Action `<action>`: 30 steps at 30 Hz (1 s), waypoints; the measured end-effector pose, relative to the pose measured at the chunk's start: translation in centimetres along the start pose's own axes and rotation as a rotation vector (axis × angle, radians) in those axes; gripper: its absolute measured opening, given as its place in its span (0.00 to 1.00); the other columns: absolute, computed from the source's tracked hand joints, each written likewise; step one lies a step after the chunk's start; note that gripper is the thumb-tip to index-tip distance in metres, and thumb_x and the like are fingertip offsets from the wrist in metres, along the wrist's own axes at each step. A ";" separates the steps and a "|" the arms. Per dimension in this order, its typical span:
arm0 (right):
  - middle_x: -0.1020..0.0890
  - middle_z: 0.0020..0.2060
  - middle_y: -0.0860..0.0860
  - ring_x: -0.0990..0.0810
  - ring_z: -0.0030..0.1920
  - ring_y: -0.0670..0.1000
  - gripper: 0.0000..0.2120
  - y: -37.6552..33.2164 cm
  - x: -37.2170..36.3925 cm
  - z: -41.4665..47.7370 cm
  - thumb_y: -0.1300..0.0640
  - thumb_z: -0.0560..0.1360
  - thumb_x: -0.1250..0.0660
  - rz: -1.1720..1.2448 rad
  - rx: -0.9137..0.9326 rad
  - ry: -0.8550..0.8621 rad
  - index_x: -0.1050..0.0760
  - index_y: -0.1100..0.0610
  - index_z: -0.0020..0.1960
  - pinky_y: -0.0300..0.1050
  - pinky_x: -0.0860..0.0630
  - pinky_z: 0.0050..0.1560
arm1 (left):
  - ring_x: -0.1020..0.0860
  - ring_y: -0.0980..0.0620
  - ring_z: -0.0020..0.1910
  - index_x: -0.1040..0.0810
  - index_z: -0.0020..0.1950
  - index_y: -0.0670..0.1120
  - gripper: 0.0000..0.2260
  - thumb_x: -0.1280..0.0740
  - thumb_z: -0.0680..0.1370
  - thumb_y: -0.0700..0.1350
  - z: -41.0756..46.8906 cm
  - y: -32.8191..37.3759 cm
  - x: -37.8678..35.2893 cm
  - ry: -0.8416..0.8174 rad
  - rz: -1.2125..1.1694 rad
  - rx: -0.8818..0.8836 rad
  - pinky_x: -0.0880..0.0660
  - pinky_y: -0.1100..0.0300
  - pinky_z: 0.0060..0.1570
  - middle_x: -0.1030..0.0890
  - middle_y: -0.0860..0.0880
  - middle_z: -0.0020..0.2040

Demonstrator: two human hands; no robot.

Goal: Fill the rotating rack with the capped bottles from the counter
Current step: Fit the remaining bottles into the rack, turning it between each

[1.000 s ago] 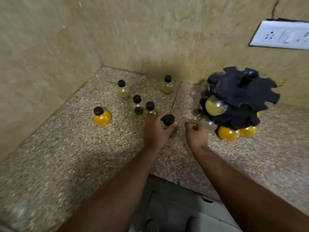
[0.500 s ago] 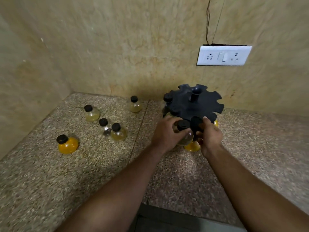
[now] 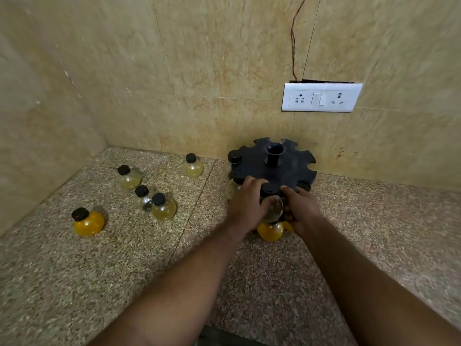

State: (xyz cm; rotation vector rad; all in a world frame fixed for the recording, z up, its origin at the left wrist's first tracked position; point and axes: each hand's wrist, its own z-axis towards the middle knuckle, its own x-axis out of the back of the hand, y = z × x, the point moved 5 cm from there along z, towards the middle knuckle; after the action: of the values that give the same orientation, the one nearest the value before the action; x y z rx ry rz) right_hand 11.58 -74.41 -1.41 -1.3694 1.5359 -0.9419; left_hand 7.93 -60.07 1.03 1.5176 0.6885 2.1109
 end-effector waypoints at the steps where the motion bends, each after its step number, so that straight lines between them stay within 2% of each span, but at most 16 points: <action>1: 0.25 0.27 0.51 0.29 0.21 0.46 0.10 0.0 0.0 0.0 0.58 0.80 0.33 -0.001 -0.001 -0.012 0.24 0.57 0.40 0.40 0.34 0.21 | 0.24 0.48 0.58 0.27 0.68 0.48 0.23 0.32 0.78 0.59 -0.1 0.0 -0.1 0.011 0.013 0.010 0.25 0.55 0.48 0.27 0.48 0.62; 5: 0.25 0.28 0.52 0.29 0.24 0.49 0.10 0.4 -0.3 0.3 0.57 0.82 0.34 -0.025 -0.014 -0.050 0.25 0.57 0.42 0.42 0.34 0.24 | 0.24 0.47 0.58 0.29 0.67 0.50 0.22 0.34 0.78 0.60 -0.6 -0.5 -0.7 0.066 0.027 0.073 0.23 0.46 0.47 0.29 0.50 0.62; 8: 0.16 0.42 0.59 0.19 0.39 0.57 0.07 0.7 -1.1 0.2 0.56 0.81 0.34 -0.023 -0.003 -0.045 0.20 0.58 0.49 0.48 0.23 0.36 | 0.24 0.47 0.57 0.29 0.67 0.51 0.21 0.35 0.79 0.60 -0.6 -0.8 -0.5 0.121 0.023 0.097 0.22 0.45 0.47 0.29 0.50 0.62; 10: 0.15 0.46 0.59 0.17 0.44 0.56 0.08 0.9 -1.7 0.0 0.55 0.82 0.34 -0.027 0.013 -0.018 0.20 0.59 0.52 0.48 0.22 0.40 | 0.23 0.47 0.57 0.29 0.68 0.51 0.21 0.36 0.79 0.60 -0.8 -1.4 -0.2 0.155 0.021 0.113 0.22 0.47 0.47 0.29 0.50 0.63; 12: 0.17 0.41 0.54 0.19 0.40 0.51 0.10 1.1 -2.4 -0.7 0.54 0.82 0.35 -0.057 0.042 0.021 0.20 0.60 0.51 0.43 0.23 0.36 | 0.23 0.48 0.58 0.30 0.70 0.51 0.23 0.36 0.79 0.61 -1.0 -2.4 0.4 0.190 -0.006 0.144 0.21 0.48 0.48 0.28 0.50 0.65; 13: 0.17 0.40 0.53 0.19 0.39 0.51 0.12 1.3 -2.9 -1.1 0.52 0.83 0.36 -0.085 0.067 0.041 0.19 0.60 0.49 0.43 0.23 0.35 | 0.23 0.49 0.58 0.31 0.71 0.51 0.25 0.37 0.79 0.62 -1.1 -3.0 0.7 0.206 -0.028 0.166 0.21 0.50 0.49 0.28 0.50 0.65; 16: 0.16 0.38 0.55 0.17 0.42 0.55 0.19 2.6 -4.4 -2.1 0.46 0.82 0.37 -0.178 0.161 0.077 0.18 0.58 0.42 0.53 0.21 0.44 | 0.24 0.53 0.57 0.30 0.71 0.51 0.24 0.36 0.79 0.62 -1.4 -5.3 2.0 0.261 -0.112 0.237 0.24 0.54 0.49 0.26 0.50 0.63; 20: 0.20 0.33 0.56 0.24 0.33 0.51 0.23 4.5 -6.9 -3.1 0.43 0.81 0.39 -0.331 0.251 0.079 0.22 0.60 0.39 0.49 0.29 0.36 | 0.24 0.54 0.55 0.27 0.69 0.48 0.21 0.35 0.80 0.57 -2.0 -9.4 3.3 0.259 -0.179 0.284 0.26 0.57 0.49 0.24 0.49 0.62; 23: 0.27 0.29 0.52 0.30 0.31 0.49 0.24 6.6 -9.4 -3.1 0.44 0.81 0.38 -0.443 0.257 0.023 0.28 0.61 0.37 0.45 0.36 0.34 | 0.22 0.52 0.53 0.25 0.68 0.47 0.20 0.35 0.80 0.57 -3.4 -13.8 3.8 0.254 -0.213 0.370 0.24 0.56 0.49 0.22 0.47 0.61; 25: 0.27 0.29 0.49 0.29 0.32 0.48 0.21 8.3 -11.7 -2.8 0.45 0.81 0.37 -0.543 0.258 -0.033 0.29 0.58 0.36 0.45 0.35 0.36 | 0.21 0.49 0.55 0.24 0.66 0.47 0.20 0.36 0.80 0.58 -4.7 -17.3 4.1 0.253 -0.191 0.453 0.23 0.53 0.52 0.20 0.47 0.60; 26: 0.25 0.31 0.48 0.25 0.35 0.49 0.18 9.0 -12.9 -2.7 0.45 0.80 0.37 -0.610 0.267 -0.060 0.27 0.55 0.37 0.45 0.32 0.38 | 0.21 0.48 0.56 0.25 0.67 0.48 0.20 0.36 0.80 0.58 -5.4 -19.0 4.2 0.252 -0.179 0.498 0.23 0.52 0.53 0.20 0.47 0.60; 28: 0.19 0.40 0.47 0.19 0.45 0.51 0.10 10.0 -14.5 -2.5 0.45 0.80 0.36 -0.753 0.248 -0.100 0.21 0.51 0.49 0.46 0.26 0.45 | 0.21 0.46 0.58 0.26 0.69 0.49 0.22 0.36 0.79 0.60 -6.8 -21.1 4.5 0.265 -0.173 0.575 0.23 0.49 0.57 0.20 0.47 0.62; 30: 0.17 0.49 0.48 0.18 0.51 0.53 0.16 11.6 -17.1 -2.1 0.43 0.78 0.35 -0.883 0.203 -0.167 0.23 0.49 0.61 0.49 0.22 0.51 | 0.23 0.46 0.62 0.28 0.70 0.49 0.23 0.35 0.79 0.59 -7.8 -23.5 5.4 0.307 -0.193 0.652 0.26 0.51 0.60 0.23 0.47 0.66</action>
State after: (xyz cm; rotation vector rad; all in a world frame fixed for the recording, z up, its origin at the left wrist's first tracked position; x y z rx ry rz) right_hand 6.21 -56.11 -9.55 -1.9444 0.6442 -1.4025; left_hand 0.49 -39.57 -11.92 1.3413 1.6902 2.0914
